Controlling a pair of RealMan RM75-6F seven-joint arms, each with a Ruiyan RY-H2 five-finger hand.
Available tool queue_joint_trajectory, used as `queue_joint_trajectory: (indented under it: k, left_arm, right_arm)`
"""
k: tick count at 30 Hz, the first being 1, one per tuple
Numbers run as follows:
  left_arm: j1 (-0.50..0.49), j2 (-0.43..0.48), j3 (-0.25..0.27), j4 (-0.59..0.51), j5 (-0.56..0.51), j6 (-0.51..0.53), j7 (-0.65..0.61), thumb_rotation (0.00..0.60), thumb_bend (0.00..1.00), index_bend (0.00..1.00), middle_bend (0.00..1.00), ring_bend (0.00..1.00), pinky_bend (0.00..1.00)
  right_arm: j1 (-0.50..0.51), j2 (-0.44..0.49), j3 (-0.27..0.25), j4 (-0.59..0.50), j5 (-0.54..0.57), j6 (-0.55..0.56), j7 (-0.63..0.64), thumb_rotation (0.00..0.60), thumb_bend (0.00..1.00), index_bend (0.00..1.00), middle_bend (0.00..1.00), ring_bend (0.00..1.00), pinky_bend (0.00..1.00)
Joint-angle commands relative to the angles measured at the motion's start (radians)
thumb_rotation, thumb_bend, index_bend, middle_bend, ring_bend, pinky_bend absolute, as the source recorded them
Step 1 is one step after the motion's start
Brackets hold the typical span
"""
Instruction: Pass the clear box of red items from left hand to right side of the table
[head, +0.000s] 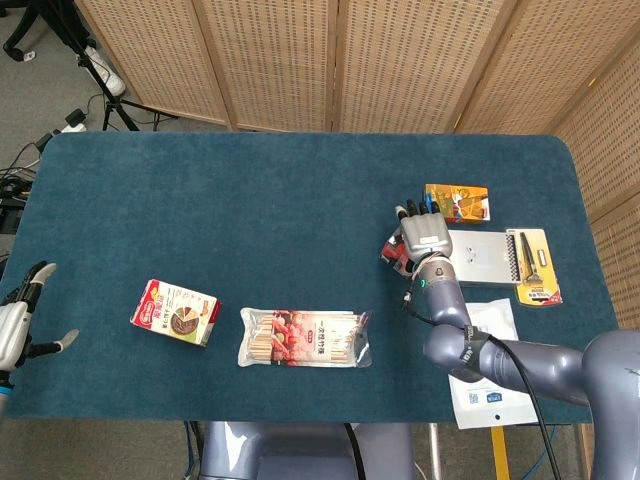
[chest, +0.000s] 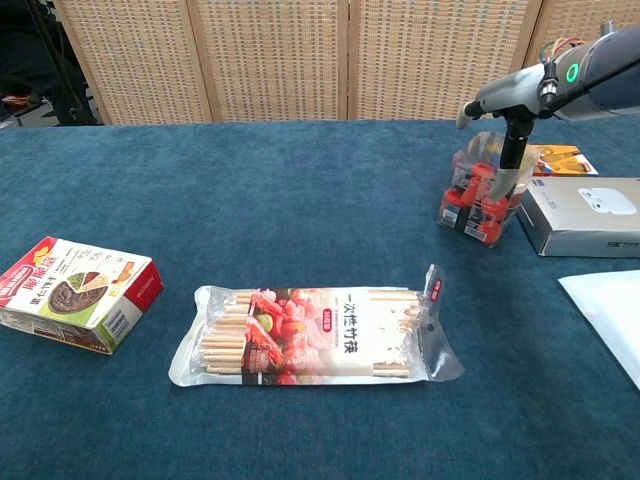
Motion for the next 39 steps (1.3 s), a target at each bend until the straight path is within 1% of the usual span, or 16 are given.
queue_joint_trajectory:
  k: [1,3,5,7,8,10,12,14,15,18,21,24,27,30,34,39]
  left_arm:
    - [0.002,0.003,0.000,-0.003,0.004,0.004,-0.003,0.600,0.21,0.00,0.00,0.14,0.16]
    - [0.003,0.005,0.000,-0.008,0.009,0.010,-0.003,0.600,0.21,0.00,0.00,0.14,0.16]
    - [0.006,0.008,0.002,-0.015,0.019,0.021,-0.002,0.600,0.21,0.00,0.00,0.14,0.16]
    - [0.009,0.009,0.003,-0.019,0.024,0.027,0.000,0.600,0.21,0.00,0.00,0.14,0.16]
    - [0.012,0.010,0.005,-0.023,0.030,0.036,0.003,0.600,0.21,0.00,0.00,0.14,0.16]
    - [0.014,0.008,0.008,-0.026,0.038,0.043,0.007,0.600,0.21,0.00,0.00,0.14,0.16]
    - [0.015,0.005,0.010,-0.027,0.045,0.048,0.011,0.600,0.21,0.00,0.00,0.14,0.16]
    - [0.015,0.003,0.011,-0.027,0.049,0.051,0.015,0.600,0.21,0.00,0.00,0.14,0.16]
    - [0.015,0.002,0.012,-0.027,0.051,0.052,0.019,0.600,0.21,0.00,0.00,0.14,0.16]
    - [0.016,-0.004,0.012,-0.029,0.057,0.061,0.027,0.600,0.21,0.00,0.00,0.14,0.15]
    - [0.020,-0.017,0.012,-0.026,0.068,0.084,0.053,0.600,0.21,0.00,0.00,0.14,0.15]
    - [0.024,-0.029,0.012,-0.022,0.073,0.101,0.075,0.600,0.21,0.00,0.00,0.14,0.15]
    - [0.028,-0.036,0.014,-0.025,0.075,0.111,0.110,0.600,0.21,0.00,0.00,0.14,0.15]
    - [0.030,-0.043,0.017,-0.031,0.084,0.124,0.138,0.600,0.21,0.00,0.00,0.14,0.15]
    - [0.033,-0.057,0.019,-0.035,0.103,0.148,0.177,0.600,0.21,0.00,0.00,0.14,0.15]
    - [0.037,-0.067,0.023,-0.043,0.117,0.166,0.213,0.600,0.21,0.00,0.00,0.14,0.15]
  right_arm:
    - [0.041,0.046,0.021,-0.140,0.053,0.125,-0.074,0.600,0.00,0.00,0.00,0.00,0.00]
    - [0.049,0.073,0.036,-0.224,0.042,0.175,-0.085,0.600,0.00,0.00,0.00,0.00,0.00]
    - [0.038,0.109,0.054,-0.334,-0.015,0.210,-0.061,0.600,0.00,0.00,0.00,0.00,0.00]
    - [0.024,0.128,0.053,-0.396,-0.068,0.232,-0.043,0.600,0.00,0.00,0.00,0.00,0.00]
    - [-0.002,0.146,0.036,-0.475,-0.157,0.266,-0.020,0.600,0.00,0.00,0.00,0.00,0.00]
    - [-0.054,0.158,-0.011,-0.545,-0.294,0.321,0.012,0.600,0.00,0.00,0.00,0.00,0.00]
    - [-0.116,0.155,-0.075,-0.579,-0.447,0.369,0.048,0.600,0.00,0.00,0.00,0.00,0.00]
    - [-0.163,0.152,-0.123,-0.586,-0.546,0.405,0.073,0.600,0.00,0.00,0.00,0.00,0.00]
    - [-0.200,0.148,-0.159,-0.583,-0.620,0.431,0.092,0.600,0.00,0.00,0.00,0.00,0.00]
    - [-0.316,0.131,-0.260,-0.535,-0.826,0.499,0.174,0.600,0.00,0.00,0.00,0.00,0.00]
    - [-0.466,0.106,-0.366,-0.397,-1.034,0.580,0.317,0.600,0.00,0.00,0.00,0.00,0.00]
    - [-0.569,0.081,-0.408,-0.277,-1.142,0.633,0.423,0.600,0.00,0.00,0.00,0.00,0.00]
    - [-0.667,0.065,-0.431,-0.166,-1.192,0.672,0.501,0.600,0.00,0.00,0.00,0.00,0.00]
    - [-0.735,0.057,-0.436,-0.088,-1.218,0.684,0.561,0.600,0.00,0.00,0.00,0.00,0.00]
    - [-0.816,0.052,-0.420,-0.001,-1.239,0.696,0.644,0.600,0.00,0.00,0.00,0.00,0.00]
    - [-0.874,0.062,-0.389,0.039,-1.274,0.687,0.728,0.600,0.00,0.00,0.00,0.00,0.00]
